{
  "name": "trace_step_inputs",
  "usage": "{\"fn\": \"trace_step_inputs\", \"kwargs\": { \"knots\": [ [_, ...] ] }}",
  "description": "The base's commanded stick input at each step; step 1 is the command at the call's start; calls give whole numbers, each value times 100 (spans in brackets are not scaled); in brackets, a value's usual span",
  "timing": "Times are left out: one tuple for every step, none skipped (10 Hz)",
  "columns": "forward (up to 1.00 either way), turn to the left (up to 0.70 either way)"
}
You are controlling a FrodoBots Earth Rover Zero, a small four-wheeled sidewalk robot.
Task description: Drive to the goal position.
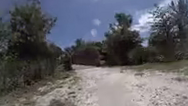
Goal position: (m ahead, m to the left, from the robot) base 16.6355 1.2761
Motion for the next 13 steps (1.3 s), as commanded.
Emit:
{"fn": "trace_step_inputs", "kwargs": {
  "knots": [
    [50,0],
    [50,0],
    [50,0],
    [50,0],
    [50,0],
    [50,0],
    [50,0],
    [50,0],
    [50,0],
    [50,0],
    [50,0],
    [50,0],
    [50,0]
  ]
}}
